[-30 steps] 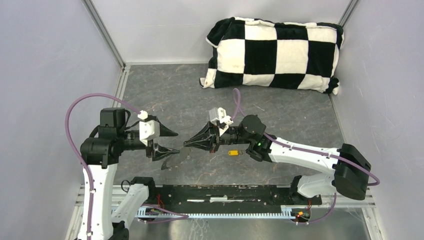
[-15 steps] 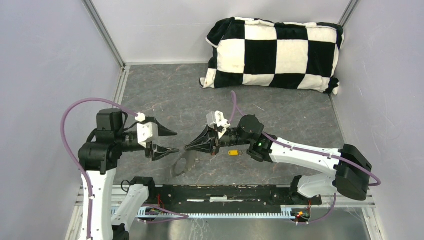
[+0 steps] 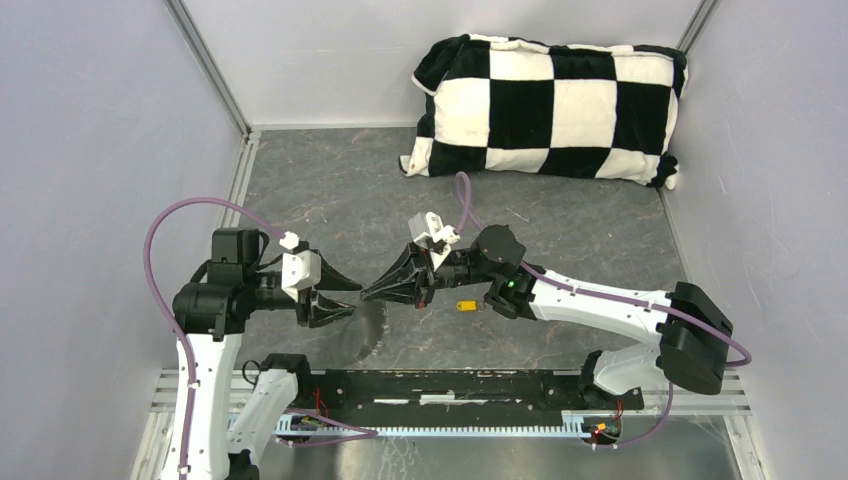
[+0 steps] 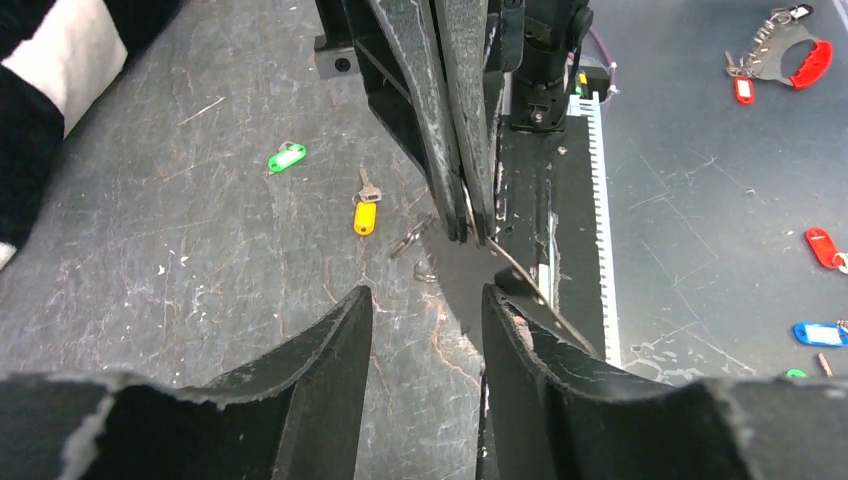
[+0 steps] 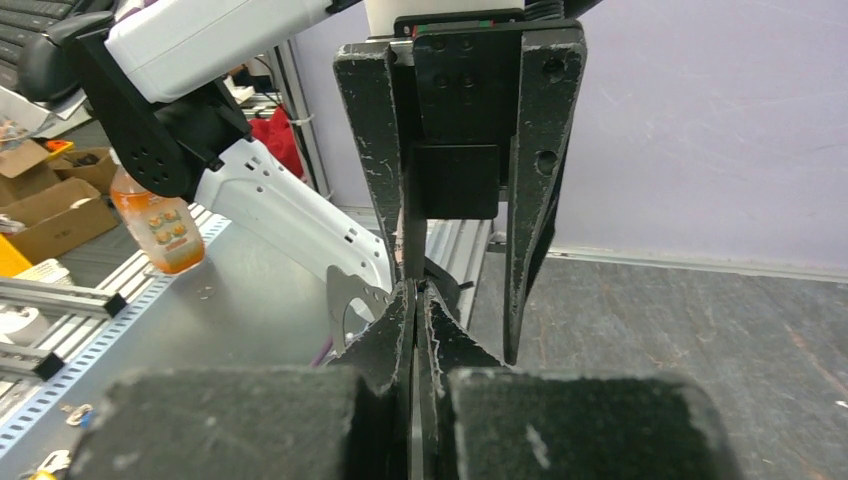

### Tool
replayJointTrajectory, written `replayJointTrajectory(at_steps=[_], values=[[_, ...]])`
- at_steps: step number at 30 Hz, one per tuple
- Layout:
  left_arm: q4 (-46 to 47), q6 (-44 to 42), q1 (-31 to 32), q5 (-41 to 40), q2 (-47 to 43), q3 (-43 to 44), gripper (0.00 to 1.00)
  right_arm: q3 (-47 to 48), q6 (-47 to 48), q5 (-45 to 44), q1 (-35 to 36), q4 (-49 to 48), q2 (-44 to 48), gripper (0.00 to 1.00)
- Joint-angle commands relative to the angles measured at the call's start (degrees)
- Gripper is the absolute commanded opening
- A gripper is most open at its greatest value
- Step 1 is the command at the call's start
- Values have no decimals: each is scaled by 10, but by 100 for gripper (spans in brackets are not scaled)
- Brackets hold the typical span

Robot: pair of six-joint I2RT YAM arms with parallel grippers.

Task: Put the keys on the keyring
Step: Adjust the keyring.

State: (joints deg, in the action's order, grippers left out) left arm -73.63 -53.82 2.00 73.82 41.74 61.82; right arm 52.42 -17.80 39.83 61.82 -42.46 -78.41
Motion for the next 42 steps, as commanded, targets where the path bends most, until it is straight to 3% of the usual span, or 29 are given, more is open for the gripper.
replayJointTrajectory(at_steps=[1, 14, 24, 28, 31, 36, 40, 42], values=[[6, 8, 0, 65, 3, -3, 51, 41, -13, 5, 3, -32, -16, 1], [99, 114, 0, 21, -44, -19, 49, 81, 70, -40, 16, 72, -19, 1], [119, 133, -1, -35, -62, -24, 42, 58, 68, -46, 16, 63, 1, 1], [125, 124, -1, -102, -87, -31, 57, 52, 75, -60, 16, 73, 16, 1], [139, 131, -1, -130, -109, -35, 62, 51, 79, -66, 16, 87, 21, 1], [237, 220, -1, -158, -149, -50, 71, 45, 82, -71, 16, 95, 27, 0], [283, 270, -1, -140, -163, -53, 73, 47, 81, -72, 16, 98, 25, 0], [284, 284, -1, -115, -162, -51, 65, 48, 81, -72, 16, 96, 26, 0]])
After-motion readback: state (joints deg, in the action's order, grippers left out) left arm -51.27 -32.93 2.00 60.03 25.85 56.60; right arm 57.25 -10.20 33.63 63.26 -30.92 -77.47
